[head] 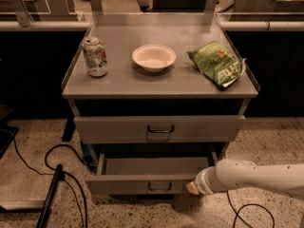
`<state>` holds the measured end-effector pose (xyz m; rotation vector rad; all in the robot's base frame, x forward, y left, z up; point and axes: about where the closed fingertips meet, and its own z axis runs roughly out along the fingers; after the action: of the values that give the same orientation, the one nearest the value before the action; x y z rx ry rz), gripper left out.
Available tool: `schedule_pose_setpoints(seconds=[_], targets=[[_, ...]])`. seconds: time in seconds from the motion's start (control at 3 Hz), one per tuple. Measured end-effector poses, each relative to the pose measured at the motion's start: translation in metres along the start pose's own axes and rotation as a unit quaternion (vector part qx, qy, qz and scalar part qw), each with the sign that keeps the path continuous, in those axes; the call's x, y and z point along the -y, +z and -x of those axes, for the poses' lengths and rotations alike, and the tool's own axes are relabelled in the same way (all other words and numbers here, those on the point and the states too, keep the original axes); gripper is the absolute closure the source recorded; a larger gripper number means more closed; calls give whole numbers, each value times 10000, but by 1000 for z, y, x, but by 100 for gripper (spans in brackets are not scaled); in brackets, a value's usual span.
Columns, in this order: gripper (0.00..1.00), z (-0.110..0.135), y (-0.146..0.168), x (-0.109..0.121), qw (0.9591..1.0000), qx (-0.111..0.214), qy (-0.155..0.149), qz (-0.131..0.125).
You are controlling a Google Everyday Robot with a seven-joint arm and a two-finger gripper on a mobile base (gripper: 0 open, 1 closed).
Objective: Close middle drawer
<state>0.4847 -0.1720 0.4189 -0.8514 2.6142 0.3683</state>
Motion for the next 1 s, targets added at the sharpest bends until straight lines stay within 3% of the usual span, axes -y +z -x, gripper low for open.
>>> schedule_pose_setpoints(seconds=[0.33, 0.67, 1.0], targets=[[100, 27, 10, 9, 9998, 163, -116, -72], [82, 51, 16, 17, 9992, 313, -261, 2], [58, 57, 16, 20, 9990, 349, -295, -12]])
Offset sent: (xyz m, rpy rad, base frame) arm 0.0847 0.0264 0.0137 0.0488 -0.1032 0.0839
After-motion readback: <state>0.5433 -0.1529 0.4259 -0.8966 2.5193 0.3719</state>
